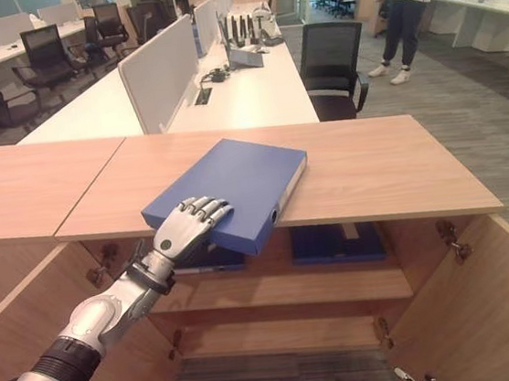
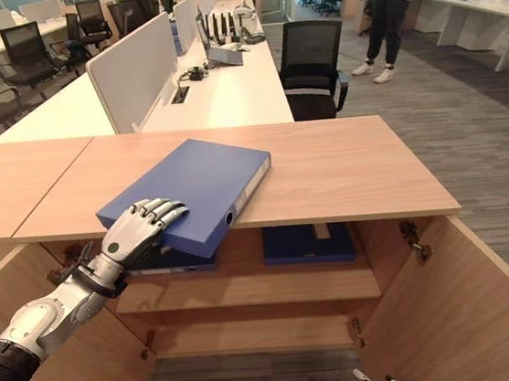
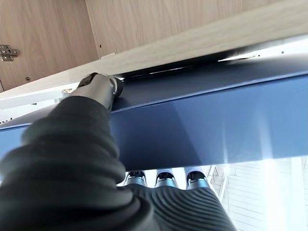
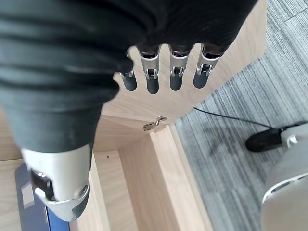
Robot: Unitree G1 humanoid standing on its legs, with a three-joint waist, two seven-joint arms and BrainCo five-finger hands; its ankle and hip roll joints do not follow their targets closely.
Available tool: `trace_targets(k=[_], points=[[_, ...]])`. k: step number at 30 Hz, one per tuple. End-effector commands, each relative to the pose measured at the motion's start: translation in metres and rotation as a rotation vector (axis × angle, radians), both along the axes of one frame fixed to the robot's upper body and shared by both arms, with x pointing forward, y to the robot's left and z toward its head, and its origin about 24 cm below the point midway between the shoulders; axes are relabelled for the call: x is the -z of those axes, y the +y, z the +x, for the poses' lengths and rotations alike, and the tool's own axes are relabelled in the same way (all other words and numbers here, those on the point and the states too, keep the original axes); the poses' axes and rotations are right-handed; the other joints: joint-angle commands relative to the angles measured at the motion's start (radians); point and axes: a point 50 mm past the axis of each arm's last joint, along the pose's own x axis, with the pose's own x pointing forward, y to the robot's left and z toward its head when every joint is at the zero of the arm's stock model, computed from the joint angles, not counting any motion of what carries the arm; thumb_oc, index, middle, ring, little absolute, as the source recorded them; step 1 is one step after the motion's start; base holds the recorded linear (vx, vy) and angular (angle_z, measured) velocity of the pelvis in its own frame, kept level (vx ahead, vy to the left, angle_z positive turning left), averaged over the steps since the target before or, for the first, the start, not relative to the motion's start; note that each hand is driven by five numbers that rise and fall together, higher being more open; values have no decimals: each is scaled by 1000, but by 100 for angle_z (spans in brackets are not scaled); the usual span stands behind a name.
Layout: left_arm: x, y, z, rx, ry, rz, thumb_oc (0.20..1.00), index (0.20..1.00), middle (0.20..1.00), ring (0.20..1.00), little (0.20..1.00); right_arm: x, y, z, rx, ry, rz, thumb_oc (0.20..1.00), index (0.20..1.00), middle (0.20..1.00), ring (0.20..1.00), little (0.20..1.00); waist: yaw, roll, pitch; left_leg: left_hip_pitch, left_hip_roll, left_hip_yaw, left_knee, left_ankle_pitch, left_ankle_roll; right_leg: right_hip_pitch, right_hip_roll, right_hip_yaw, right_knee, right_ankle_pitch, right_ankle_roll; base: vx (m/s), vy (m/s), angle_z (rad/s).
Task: Put the empty folder in the office cabinet
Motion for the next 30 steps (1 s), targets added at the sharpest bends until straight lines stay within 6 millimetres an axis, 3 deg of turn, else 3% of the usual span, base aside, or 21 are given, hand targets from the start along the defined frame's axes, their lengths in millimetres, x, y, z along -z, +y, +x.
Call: trace_targets(k=[1, 8, 17, 19, 20, 21, 30], points=[[-37, 4, 18, -34, -128, -19, 200, 200, 200, 200, 200, -3, 3, 26, 61, -90, 1, 1000, 1000, 1000, 1000, 1000, 17, 2, 48, 72, 100, 29, 13, -82, -58, -74, -86, 3, 77, -14, 99, 0, 0, 0], [-60, -1, 17, -5, -203, -74, 200, 200, 200, 200, 200, -2, 7, 27, 61, -86, 12, 1000, 1000, 1000, 1000, 1000, 22, 5, 47, 69, 97, 24, 13, -80, -58, -72, -89, -2, 77, -14, 98, 0, -1, 1], [-155, -14, 11, 85, -583, -308, 200, 200, 200, 200, 200, 1, 18, 33, 20, -83, 44, 1000, 1000, 1000, 1000, 1000, 29, 4, 41, 64, 94, 15, 13, -81, -58, -67, -91, -9, 79, -17, 97, 1, -1, 1], [-190, -17, -2, 135, -751, -449, 200, 200, 200, 200, 200, 0, 25, 41, -6, -98, 60, 1000, 1000, 1000, 1000, 1000, 32, 4, 40, 62, 93, 12, 13, -81, -57, -68, -90, -13, 80, -18, 97, 0, 0, 0], [-190, -17, -2, 135, -751, -450, 200, 200, 200, 200, 200, 0, 24, 41, -6, -99, 60, 1000, 1000, 1000, 1000, 1000, 32, 5, 41, 62, 93, 12, 13, -81, -57, -68, -90, -13, 80, -18, 97, 20, -11, 3], [-208, -21, -13, 191, -840, -574, 200, 200, 200, 200, 200, -1, 30, 47, -27, -117, 69, 1000, 1000, 1000, 1000, 1000, 35, 6, 40, 60, 93, 12, 13, -81, -56, -67, -91, -16, 81, -19, 96, 0, 0, 0], [-231, -39, -41, 440, -865, -957, 200, 200, 200, 200, 200, -7, 45, 71, -137, -182, 74, 1000, 1000, 1000, 1000, 1000, 37, 14, 44, 48, 88, -1, 13, -75, -51, -78, -87, -22, 102, -29, 90, 3, -6, 5]])
